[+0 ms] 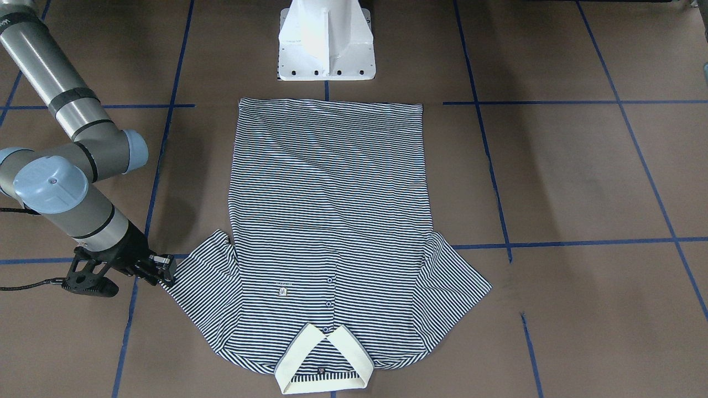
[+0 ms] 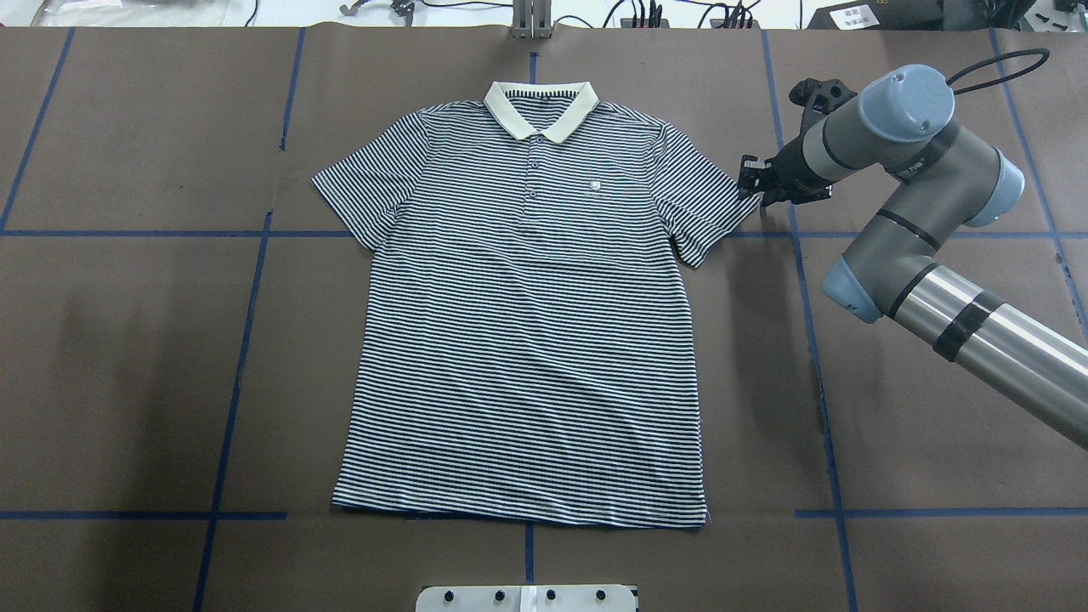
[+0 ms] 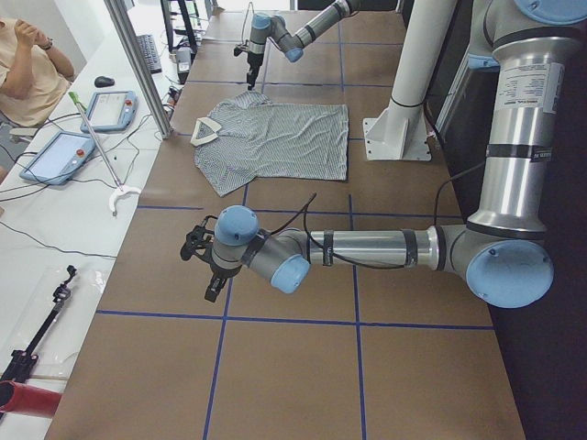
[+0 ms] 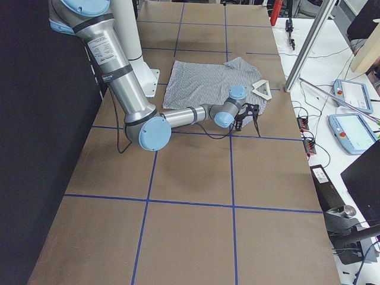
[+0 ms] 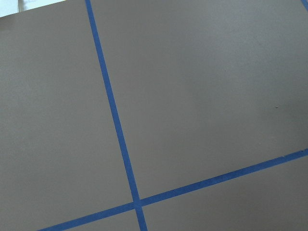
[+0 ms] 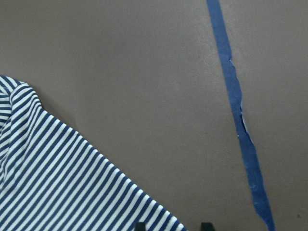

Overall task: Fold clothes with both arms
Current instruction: 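Reach the right gripper over the shirt toward the cream collar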

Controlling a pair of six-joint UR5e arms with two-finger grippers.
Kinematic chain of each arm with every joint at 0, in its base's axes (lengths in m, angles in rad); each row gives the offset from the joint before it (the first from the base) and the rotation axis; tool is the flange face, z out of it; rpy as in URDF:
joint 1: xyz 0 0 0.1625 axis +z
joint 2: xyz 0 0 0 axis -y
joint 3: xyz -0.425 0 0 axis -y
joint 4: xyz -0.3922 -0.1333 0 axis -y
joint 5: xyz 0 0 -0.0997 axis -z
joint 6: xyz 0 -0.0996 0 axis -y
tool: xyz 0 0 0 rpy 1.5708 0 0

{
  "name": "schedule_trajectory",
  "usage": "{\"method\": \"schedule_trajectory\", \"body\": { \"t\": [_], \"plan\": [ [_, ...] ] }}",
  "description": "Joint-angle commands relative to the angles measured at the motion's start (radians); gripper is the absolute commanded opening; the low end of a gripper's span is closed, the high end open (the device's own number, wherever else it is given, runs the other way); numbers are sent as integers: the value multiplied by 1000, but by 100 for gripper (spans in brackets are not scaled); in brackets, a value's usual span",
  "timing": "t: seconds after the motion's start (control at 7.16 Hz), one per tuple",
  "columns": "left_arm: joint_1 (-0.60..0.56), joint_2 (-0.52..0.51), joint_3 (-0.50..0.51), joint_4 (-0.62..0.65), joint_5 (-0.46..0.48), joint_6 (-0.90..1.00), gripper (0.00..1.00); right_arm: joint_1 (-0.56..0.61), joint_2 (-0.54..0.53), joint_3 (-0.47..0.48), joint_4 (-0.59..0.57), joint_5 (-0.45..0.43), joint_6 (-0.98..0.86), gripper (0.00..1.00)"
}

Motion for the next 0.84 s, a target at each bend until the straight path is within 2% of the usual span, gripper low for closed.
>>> {"method": "schedule_trajectory", "body": {
  "t": [0.0, 0.28, 0.42, 0.56, 0.7],
  "plan": [
    [0, 0, 0, 0, 0, 0, 100, -4, 3, 0, -1, 0, 31, 0],
    [-2, 0, -11, 0, 0, -1, 100, -8, 21, 5, 2, 0, 37, 0],
    [0, 0, -14, 0, -1, -1, 100, -23, 67, 3, -1, -17, 127, 0],
    [-2, 0, -15, 0, -3, -1, 100, -66, 155, -11, -5, -104, 228, 0],
    [0, 0, -23, 0, -3, -1, 100, -103, 252, -70, -7, -155, 328, 0]
  ]
}}
